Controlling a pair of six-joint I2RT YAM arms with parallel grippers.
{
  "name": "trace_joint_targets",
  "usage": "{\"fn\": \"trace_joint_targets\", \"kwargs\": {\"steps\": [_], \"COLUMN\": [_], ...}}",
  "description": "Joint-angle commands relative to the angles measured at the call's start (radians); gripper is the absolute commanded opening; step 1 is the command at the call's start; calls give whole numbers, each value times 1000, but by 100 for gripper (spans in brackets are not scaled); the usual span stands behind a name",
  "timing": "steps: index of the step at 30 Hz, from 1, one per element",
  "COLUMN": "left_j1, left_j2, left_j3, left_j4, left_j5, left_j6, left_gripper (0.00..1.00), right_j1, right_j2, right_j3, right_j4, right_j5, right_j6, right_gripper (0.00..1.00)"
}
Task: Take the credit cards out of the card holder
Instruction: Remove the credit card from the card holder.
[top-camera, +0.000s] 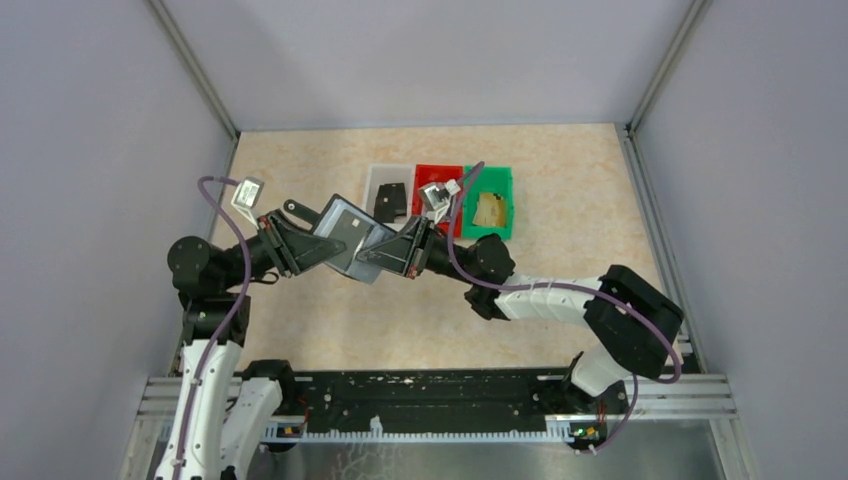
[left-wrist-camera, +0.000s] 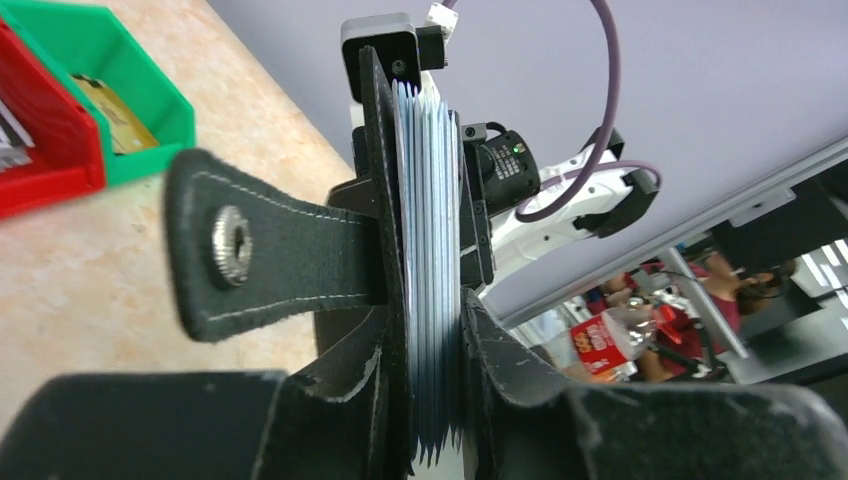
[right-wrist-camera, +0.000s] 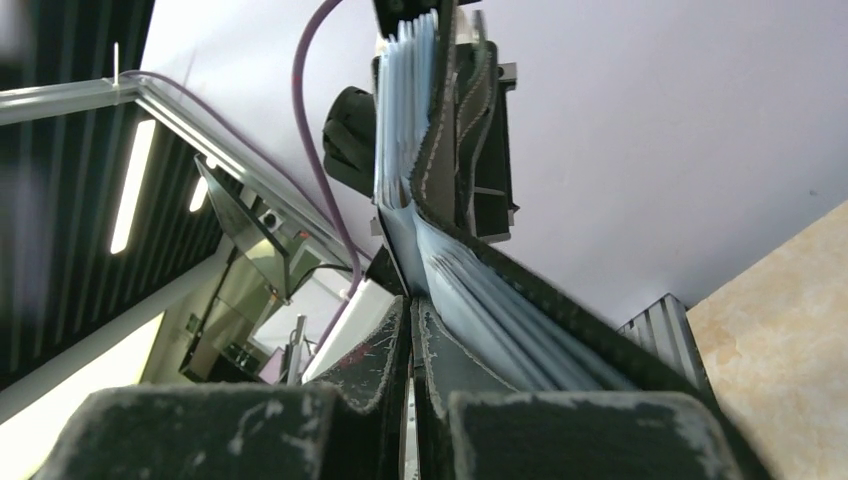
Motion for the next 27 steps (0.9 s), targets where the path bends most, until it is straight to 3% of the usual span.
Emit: {"fn": "trace_joint_targets", "kwargs": {"steps": [1, 4, 7, 12, 18, 21, 27], "left_j1": [-7, -7, -7, -7, -7, -7, -7], "left_j2": [4, 5, 1, -24, -36, -30, -28], "left_j3": [-5, -1, -6, 3, 21, 19, 23], "left_j4": [151, 158, 176, 114, 56, 37, 12], "left_j5": [30, 33, 42, 37, 44, 48, 70], "left_j6": [-160, -171, -174, -49, 48, 72, 97], "left_gripper": [23, 28, 24, 17, 24, 26, 26], "right_j1": [-1, 0, 1, 11, 59, 69, 74], "right_j2": [-13, -22, -20, -33, -97, -119, -72], "right_j3": [-2, 0, 7, 52, 107, 106, 127], "right_j4": [119, 84, 81, -54, -333, -376, -283], "right_j5": [15, 11, 3, 40, 174, 225, 190], "right_j6": [2, -15, -13, -44, -149, -161, -139], "right_gripper": [0, 0, 0, 20, 31, 31, 19]}}
